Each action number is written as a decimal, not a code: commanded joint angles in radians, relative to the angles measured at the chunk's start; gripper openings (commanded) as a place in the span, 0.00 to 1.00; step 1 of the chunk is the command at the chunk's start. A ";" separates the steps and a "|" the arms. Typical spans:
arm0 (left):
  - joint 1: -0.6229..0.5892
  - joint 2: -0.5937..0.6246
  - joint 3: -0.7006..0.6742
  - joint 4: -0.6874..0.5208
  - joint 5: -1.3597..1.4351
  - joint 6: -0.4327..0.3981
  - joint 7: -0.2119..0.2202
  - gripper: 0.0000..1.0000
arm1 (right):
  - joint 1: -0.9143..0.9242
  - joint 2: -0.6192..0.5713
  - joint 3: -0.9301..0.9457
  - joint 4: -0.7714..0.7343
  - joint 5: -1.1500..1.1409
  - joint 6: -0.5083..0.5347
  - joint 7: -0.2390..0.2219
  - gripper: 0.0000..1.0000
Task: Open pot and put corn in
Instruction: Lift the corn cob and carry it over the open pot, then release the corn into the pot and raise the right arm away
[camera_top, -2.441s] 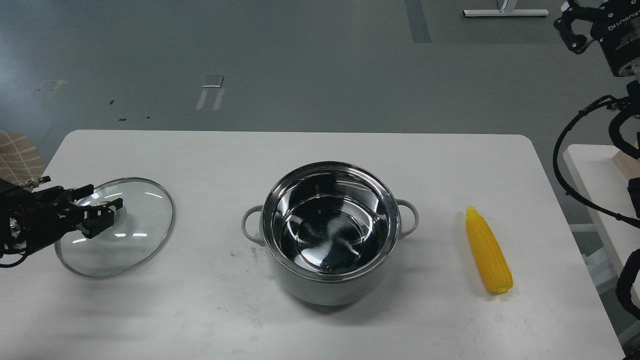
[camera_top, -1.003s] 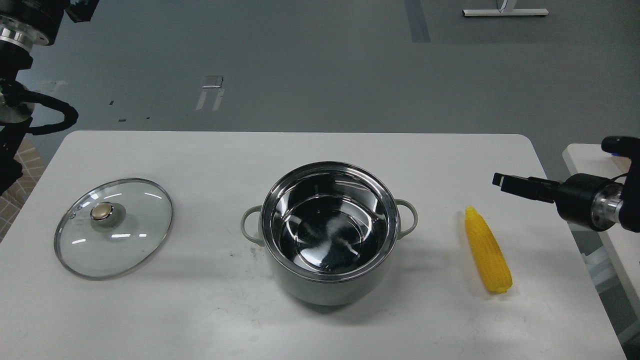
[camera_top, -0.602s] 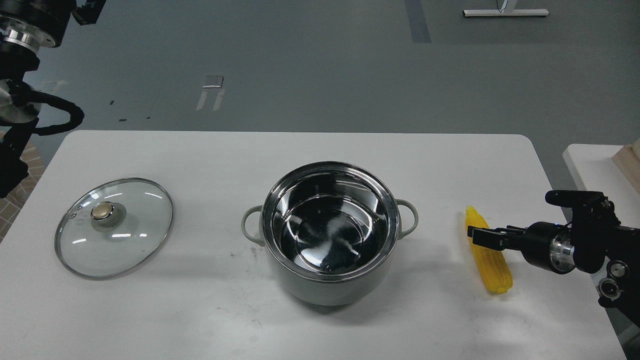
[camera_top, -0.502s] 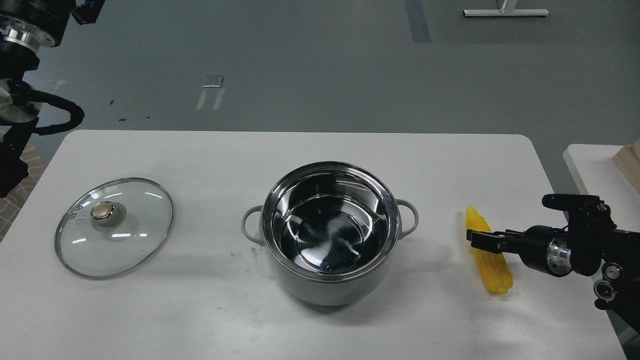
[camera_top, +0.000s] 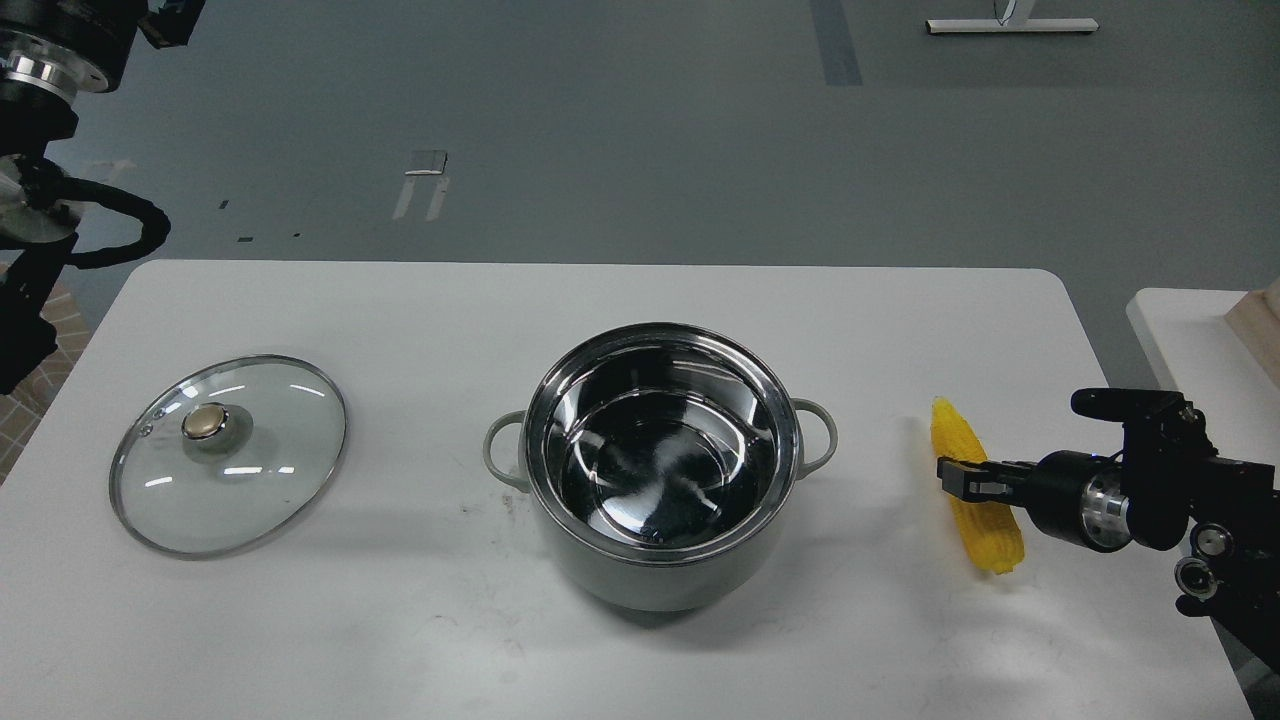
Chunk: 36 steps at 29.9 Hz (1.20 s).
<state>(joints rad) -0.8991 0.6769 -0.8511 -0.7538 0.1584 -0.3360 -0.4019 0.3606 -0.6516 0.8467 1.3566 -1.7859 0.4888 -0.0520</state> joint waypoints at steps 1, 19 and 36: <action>0.000 0.007 0.006 -0.004 0.003 -0.003 0.000 0.98 | 0.009 -0.003 0.095 0.055 0.002 0.000 0.000 0.00; -0.011 -0.005 0.000 -0.019 0.004 -0.002 0.000 0.98 | 0.331 0.240 -0.101 0.205 0.003 0.000 0.011 0.00; -0.011 -0.005 -0.005 -0.019 0.006 -0.005 0.000 0.98 | 0.299 0.305 -0.215 0.205 0.003 0.000 0.011 0.67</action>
<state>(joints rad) -0.9097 0.6709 -0.8560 -0.7730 0.1626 -0.3414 -0.4018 0.6644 -0.3530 0.6328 1.5616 -1.7823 0.4888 -0.0413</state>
